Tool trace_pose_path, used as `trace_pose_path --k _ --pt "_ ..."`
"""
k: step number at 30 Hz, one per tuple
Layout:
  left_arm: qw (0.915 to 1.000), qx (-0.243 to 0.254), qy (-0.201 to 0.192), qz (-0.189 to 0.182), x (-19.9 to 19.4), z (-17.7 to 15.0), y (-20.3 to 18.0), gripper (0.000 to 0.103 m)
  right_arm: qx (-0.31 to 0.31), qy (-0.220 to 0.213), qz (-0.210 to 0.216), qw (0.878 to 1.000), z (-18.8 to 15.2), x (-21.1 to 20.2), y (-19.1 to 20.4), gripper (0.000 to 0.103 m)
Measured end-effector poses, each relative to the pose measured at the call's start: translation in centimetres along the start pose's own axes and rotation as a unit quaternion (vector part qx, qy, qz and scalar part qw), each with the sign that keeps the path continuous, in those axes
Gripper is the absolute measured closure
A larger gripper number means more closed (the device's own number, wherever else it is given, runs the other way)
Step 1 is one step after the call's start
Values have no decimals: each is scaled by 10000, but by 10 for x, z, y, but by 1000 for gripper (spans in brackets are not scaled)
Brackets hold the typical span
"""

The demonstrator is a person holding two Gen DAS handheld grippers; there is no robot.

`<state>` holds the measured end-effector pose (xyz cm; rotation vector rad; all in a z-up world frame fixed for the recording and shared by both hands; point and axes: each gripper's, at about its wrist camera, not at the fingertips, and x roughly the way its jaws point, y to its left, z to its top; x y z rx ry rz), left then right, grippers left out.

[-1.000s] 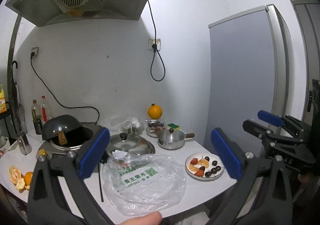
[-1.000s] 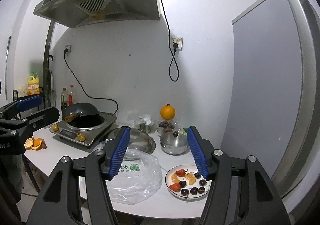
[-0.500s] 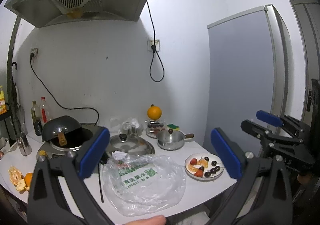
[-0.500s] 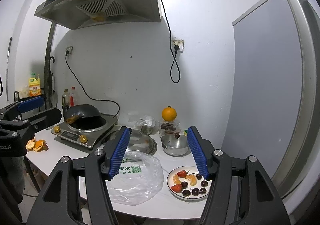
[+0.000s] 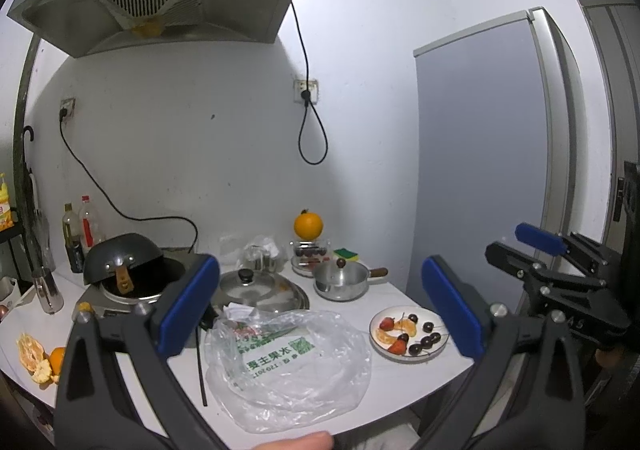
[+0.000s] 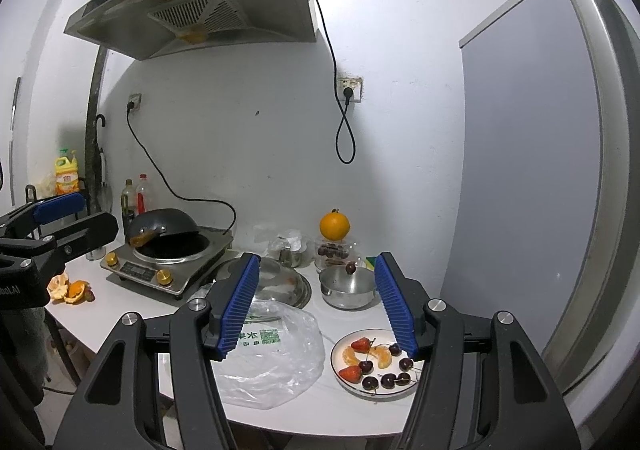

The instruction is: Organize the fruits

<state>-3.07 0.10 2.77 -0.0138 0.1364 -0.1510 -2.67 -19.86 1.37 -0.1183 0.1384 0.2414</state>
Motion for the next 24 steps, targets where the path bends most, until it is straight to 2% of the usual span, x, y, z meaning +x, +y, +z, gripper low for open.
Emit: trace_pose_path --k 24 --pt "9999 47 70 -86 0 1 -4 1 83 36 -71 9999 -1 -2 -4 39"
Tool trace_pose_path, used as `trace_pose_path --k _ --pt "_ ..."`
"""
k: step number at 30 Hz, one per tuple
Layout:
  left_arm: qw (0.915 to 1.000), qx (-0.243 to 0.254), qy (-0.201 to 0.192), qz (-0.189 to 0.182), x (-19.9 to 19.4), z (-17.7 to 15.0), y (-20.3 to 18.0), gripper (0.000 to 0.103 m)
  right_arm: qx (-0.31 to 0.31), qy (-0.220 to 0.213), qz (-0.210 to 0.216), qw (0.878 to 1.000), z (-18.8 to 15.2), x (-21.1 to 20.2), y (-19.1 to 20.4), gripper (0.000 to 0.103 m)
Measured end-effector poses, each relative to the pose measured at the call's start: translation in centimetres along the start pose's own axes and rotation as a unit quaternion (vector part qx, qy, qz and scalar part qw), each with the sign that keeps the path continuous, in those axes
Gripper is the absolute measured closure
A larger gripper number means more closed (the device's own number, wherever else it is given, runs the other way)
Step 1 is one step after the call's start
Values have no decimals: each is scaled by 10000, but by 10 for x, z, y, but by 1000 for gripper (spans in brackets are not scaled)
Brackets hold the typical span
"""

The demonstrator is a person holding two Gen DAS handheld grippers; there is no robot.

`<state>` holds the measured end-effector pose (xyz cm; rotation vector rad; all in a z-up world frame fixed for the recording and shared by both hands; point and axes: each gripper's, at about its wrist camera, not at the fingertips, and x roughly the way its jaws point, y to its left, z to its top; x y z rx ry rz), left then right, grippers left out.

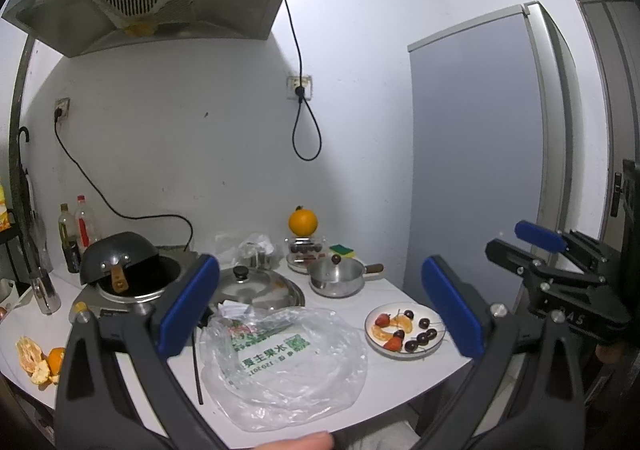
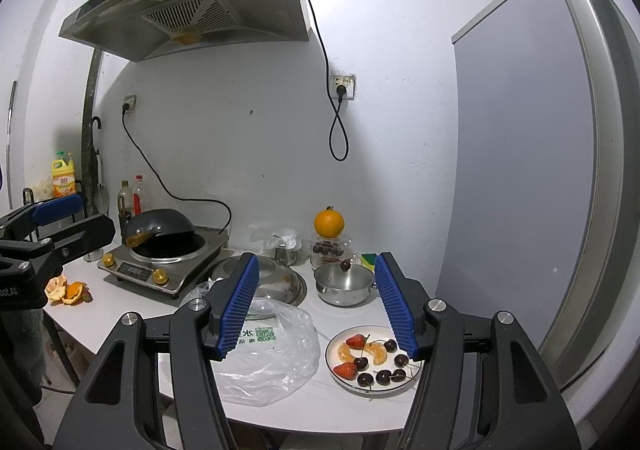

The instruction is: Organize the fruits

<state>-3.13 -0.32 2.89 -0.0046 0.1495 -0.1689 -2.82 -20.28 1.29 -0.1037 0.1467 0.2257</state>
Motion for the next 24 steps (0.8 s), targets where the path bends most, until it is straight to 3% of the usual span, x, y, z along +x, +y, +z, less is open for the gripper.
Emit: trace_pose_path --k 24 --pt "9999 -3 150 -4 4 1 3 1 14 21 -22 10000 -2 2 -2 39"
